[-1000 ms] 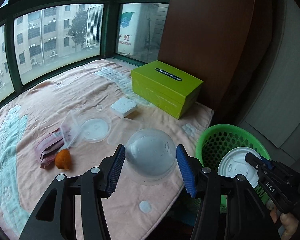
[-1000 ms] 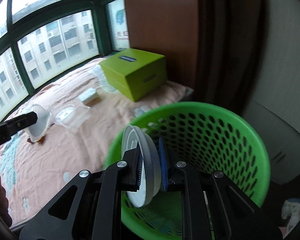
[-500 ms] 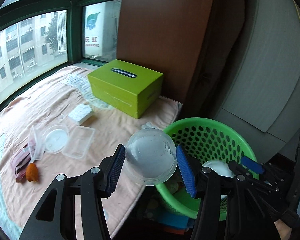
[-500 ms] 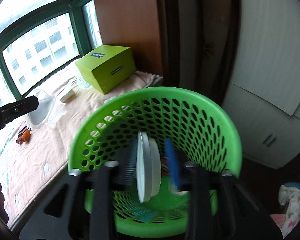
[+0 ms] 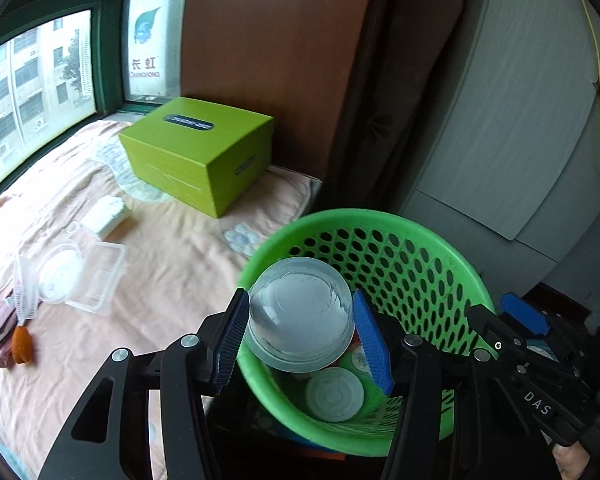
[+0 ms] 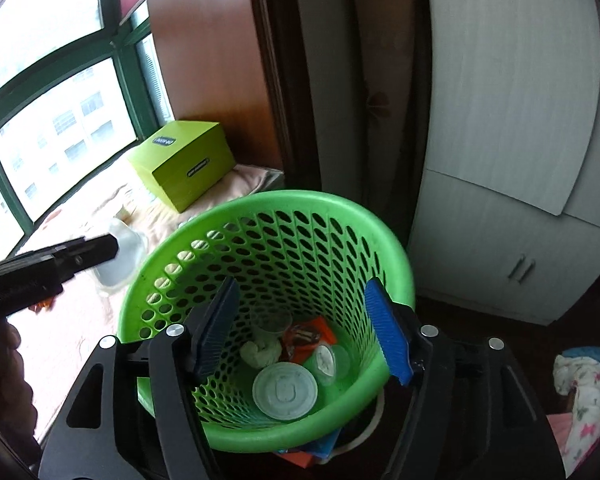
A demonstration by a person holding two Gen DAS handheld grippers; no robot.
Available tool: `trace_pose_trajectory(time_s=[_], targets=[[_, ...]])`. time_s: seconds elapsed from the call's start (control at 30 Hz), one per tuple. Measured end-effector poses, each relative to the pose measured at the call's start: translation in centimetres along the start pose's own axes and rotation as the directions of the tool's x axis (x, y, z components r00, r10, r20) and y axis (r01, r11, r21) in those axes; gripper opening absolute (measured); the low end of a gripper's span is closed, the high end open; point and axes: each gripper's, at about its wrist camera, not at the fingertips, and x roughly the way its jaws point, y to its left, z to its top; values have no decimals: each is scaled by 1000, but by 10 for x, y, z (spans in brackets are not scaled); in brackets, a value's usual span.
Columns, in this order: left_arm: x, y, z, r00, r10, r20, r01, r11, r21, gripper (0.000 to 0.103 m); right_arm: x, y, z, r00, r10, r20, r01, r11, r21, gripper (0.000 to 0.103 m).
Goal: Collect trash
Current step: 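Move both tools back toward the remaining trash on the blanket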
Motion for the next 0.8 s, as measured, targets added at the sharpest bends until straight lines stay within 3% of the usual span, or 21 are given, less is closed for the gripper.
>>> trace_pose_trajectory(time_s=[0.1,0.17,0.4,0.8], targets=[[3,-5,-1,1000,-12,-4,12,1000,9,54,-3,-3,-1,1000,4,9,-4,1000,10,69],[3,-8,-3,1000,-12,-1,12,1000,13,62,-3,-3,-1,1000,5,9,-5,1000,9,69],[-1,2,-4,1000,10,0,-10,1000,-12,63,-4,6,-2,1000,25,6,-25,1000,-3,71],[-38,77,-11,981,190,33,-184,973,-136,63,2,64,4,991,134,0,-133,987,-87,77]])
